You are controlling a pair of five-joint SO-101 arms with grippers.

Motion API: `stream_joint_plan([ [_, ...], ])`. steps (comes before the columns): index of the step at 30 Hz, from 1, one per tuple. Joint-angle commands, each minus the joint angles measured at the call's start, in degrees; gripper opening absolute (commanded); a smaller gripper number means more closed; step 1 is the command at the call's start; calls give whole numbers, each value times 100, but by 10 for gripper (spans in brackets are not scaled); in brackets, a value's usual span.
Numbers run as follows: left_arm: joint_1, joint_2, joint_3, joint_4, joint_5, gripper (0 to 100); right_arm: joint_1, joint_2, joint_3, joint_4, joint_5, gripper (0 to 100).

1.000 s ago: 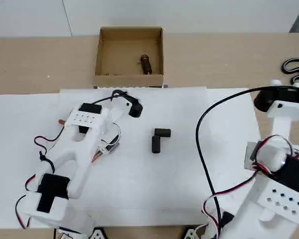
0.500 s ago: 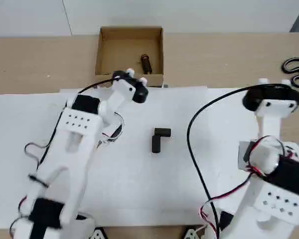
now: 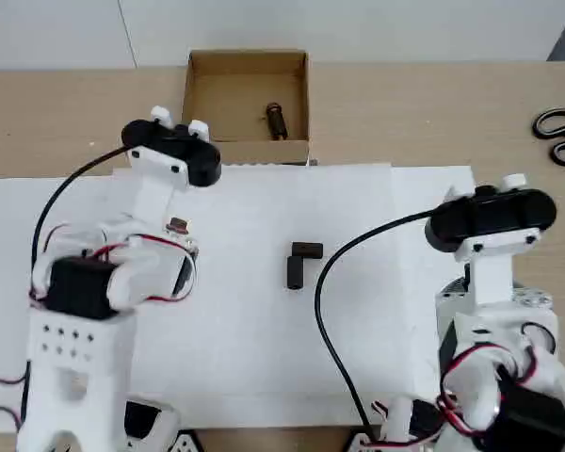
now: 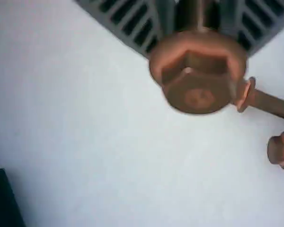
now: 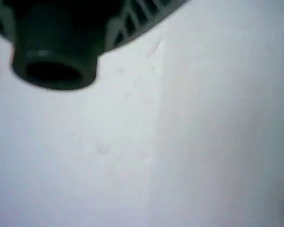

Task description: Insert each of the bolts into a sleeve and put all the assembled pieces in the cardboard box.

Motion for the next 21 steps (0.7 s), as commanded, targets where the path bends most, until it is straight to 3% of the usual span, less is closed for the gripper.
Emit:
stream_joint_plan([
  [1,-26,-721,330,-79,105,5,-31,-356,-26,4,53,2],
  [7,-18,-2470,1666,-1020,422,5,-57,-1596,958,-277,-466,2],
  [15,-18,-4976,3574,-2171,501,5,-57,-3099,2611,-1103,-519,2],
  [21,18,-6224,4602,-2426,1820,5,-66,-3811,3824,-1587,-923,2],
])
